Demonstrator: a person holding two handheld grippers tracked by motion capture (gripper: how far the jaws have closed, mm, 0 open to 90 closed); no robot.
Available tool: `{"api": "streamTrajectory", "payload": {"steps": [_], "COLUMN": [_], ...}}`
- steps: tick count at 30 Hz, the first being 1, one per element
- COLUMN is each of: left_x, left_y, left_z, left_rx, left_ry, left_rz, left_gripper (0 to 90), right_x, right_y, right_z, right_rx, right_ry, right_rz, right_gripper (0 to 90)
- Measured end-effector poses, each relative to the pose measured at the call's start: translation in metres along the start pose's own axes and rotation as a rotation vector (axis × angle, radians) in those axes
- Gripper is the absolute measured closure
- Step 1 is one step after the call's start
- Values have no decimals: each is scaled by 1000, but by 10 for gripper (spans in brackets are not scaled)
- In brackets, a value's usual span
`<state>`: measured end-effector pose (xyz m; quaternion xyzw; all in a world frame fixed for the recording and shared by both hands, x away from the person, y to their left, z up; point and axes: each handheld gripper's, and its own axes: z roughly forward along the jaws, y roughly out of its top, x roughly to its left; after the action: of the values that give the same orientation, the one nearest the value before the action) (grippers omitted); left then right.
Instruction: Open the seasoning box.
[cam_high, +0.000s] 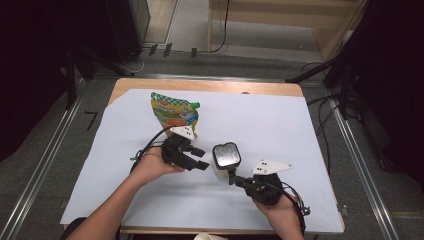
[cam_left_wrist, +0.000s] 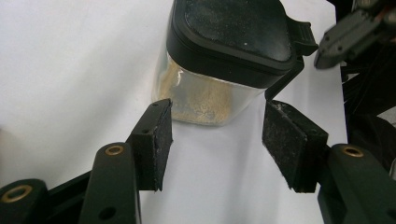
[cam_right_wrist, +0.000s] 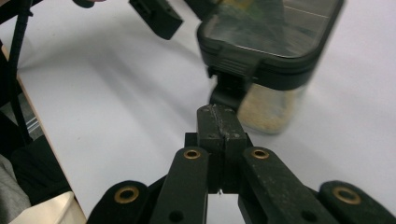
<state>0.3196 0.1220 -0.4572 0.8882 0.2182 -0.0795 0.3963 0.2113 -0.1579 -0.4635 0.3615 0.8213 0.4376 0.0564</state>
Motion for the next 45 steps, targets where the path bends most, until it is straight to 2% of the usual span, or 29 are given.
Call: {"api": "streamTrajectory", "payload": {"steps": [8,12,20,28,34,45], "left_x": [0,-1,-1,-2,-1,-1], "left_y": [1,2,2,2,1,2], "left_z": [-1,-2,-3,-2,-2,-4], "left_rx": [2,-10,-6,1,2,-16], "left_ry": [-6,-10,-11,-7,-10,-6], "left_rz": [-17,-1,0,13,16,0], "left_gripper": [433,434,433,430,434,433], "right_x": [11,12,5,5,-2,-25], "right_y": [-1,-2,-3,-4,-4,-5], "right_z": [18,26,32,31,26,14], "right_rx": [23,35,42,43,41,33], "right_ry": [30,36,7,-1,-11,-53], "right_rz": [-18,-15,2,-10,8,64], "right_gripper": [900,900,900,900,900,900]}}
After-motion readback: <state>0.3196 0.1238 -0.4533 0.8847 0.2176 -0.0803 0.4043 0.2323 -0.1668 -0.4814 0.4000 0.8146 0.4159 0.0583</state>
